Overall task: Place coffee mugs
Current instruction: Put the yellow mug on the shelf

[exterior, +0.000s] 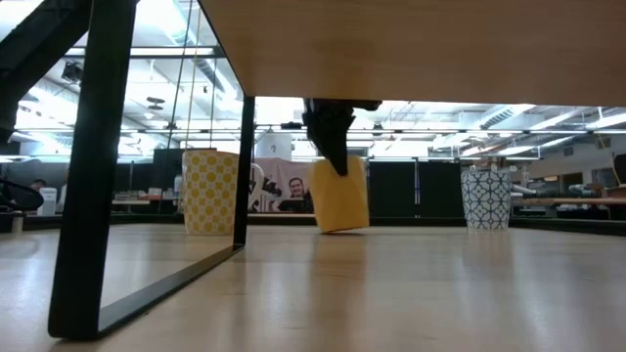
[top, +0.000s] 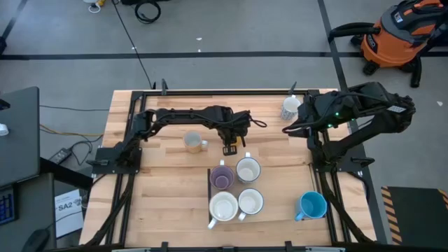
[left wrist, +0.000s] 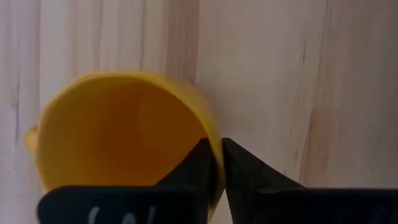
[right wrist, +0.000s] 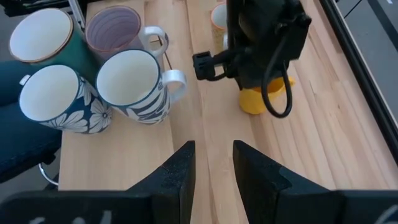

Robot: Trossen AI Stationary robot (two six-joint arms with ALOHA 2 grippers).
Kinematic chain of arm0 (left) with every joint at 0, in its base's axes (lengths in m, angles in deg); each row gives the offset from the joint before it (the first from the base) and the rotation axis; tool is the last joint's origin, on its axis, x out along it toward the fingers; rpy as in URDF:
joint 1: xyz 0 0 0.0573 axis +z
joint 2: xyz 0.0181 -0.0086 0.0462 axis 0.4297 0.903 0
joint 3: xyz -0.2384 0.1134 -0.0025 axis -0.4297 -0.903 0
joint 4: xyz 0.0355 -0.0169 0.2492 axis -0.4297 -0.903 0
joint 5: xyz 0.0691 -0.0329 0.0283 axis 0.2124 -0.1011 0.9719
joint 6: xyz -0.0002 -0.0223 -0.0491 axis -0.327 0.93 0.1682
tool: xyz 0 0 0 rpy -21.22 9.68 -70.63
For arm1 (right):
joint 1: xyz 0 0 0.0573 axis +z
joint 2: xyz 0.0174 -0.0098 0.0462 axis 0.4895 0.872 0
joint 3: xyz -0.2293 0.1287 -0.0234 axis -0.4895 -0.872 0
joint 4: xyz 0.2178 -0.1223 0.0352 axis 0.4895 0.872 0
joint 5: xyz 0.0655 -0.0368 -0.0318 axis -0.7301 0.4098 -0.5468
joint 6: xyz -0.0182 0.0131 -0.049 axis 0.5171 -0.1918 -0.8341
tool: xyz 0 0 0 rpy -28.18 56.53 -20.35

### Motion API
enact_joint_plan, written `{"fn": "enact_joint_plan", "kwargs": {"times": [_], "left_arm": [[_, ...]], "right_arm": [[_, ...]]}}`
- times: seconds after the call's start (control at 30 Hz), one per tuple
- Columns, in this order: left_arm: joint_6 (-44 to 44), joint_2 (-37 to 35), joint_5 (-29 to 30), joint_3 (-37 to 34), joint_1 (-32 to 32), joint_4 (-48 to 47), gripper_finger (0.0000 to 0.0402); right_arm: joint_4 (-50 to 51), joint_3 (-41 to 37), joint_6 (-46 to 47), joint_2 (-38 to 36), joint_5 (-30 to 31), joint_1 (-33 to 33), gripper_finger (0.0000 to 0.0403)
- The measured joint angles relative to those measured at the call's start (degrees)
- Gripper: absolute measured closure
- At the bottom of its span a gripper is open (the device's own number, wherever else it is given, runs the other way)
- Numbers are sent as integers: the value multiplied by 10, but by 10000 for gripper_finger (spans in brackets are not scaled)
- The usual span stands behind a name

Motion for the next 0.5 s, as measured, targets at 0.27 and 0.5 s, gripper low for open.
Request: {"fn": "enact_joint_plan", "kwargs": {"times": [0.27, 0.5], "left_arm": [[-1, 3, 1, 0, 0, 11, 348], [-3, 3, 1, 0, -1, 12, 345]], "right_arm": [[-3, 0, -14, 10, -1, 0, 289], [-3, 0, -25, 17, -2, 0, 289]]}}
